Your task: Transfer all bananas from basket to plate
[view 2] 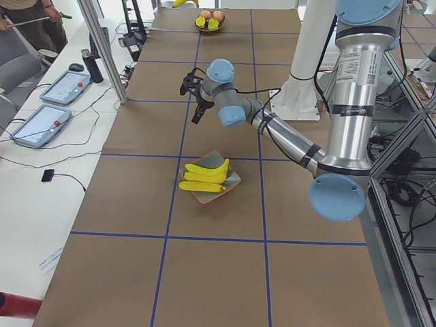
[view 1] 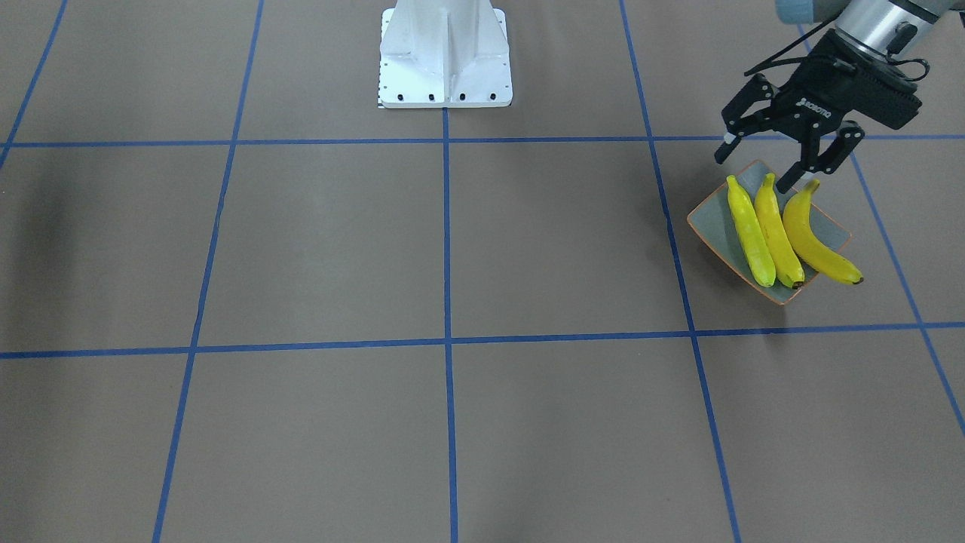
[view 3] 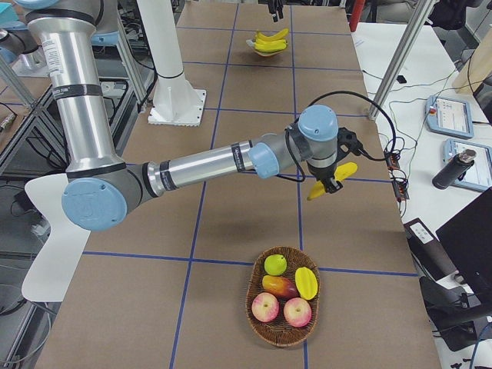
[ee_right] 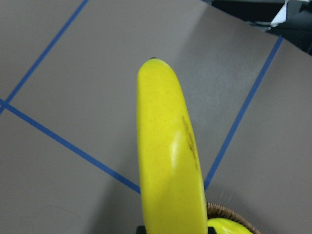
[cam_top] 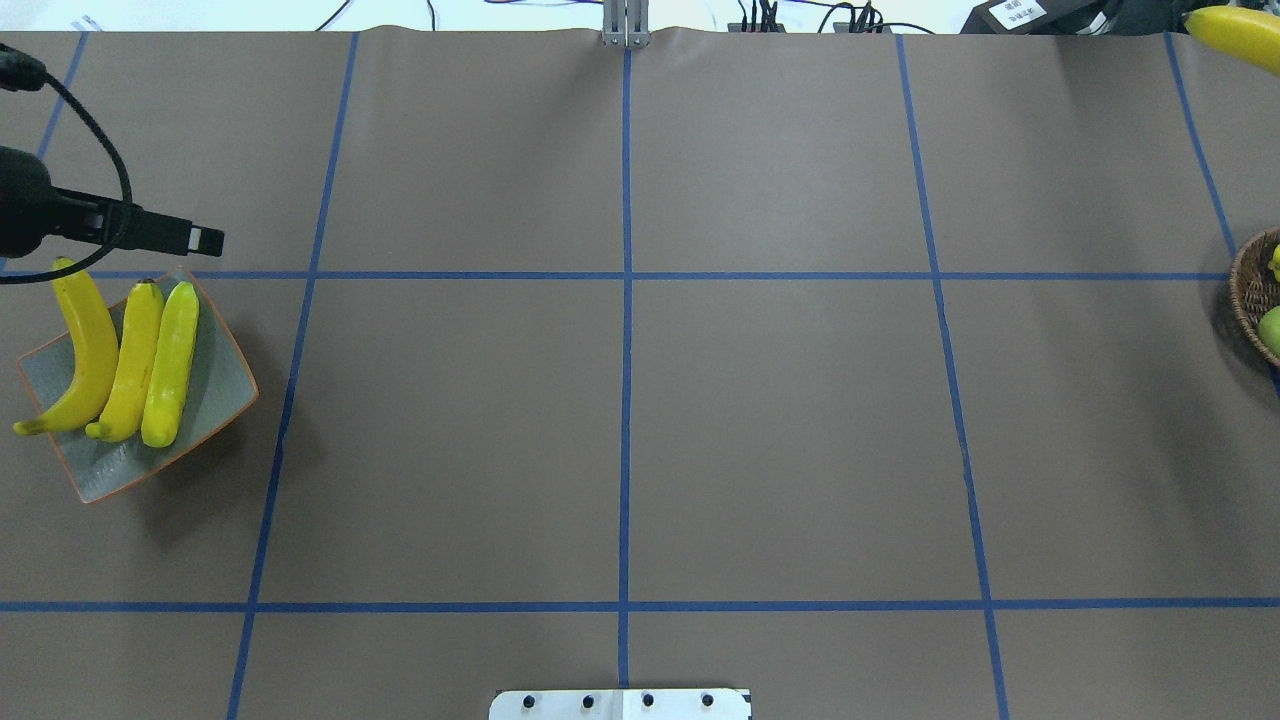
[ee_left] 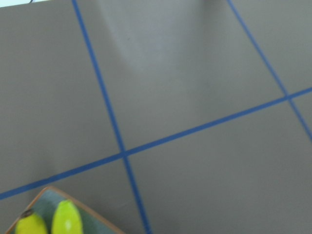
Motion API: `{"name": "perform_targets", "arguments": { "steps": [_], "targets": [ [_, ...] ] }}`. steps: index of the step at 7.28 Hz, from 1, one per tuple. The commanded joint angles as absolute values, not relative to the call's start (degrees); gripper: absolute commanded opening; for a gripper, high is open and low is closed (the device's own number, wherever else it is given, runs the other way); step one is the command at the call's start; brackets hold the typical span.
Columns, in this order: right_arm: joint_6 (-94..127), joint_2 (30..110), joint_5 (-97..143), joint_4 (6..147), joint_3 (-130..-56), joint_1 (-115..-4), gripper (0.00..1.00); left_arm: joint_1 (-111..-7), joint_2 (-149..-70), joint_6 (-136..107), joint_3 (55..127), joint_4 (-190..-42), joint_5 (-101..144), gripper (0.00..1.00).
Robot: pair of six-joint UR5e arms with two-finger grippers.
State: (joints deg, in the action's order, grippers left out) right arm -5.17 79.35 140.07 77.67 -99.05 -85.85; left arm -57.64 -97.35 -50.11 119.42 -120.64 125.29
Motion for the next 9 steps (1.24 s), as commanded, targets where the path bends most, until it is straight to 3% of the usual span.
{"name": "perform_targets", "arguments": {
  "steps": [1, 5, 9],
  "targets": [
    [12.4, 75.9, 139.8, 77.6, -106.2, -79.9, 0.00, -55.1, -105.5, -62.0, 119.2, -120.3, 126.2, 1.00],
    [38.2, 66.7, 137.8, 77.3, -113.2, -69.1, 0.00, -50.0, -119.8, -89.4, 118.3, -120.7, 125.7, 1.00],
    [55.3, 62.0, 124.1, 68.0, -114.9, -55.4, 0.00, -44.6, -124.3, -95.3, 115.9, -124.5, 116.1, 1.00]
  ]
}}
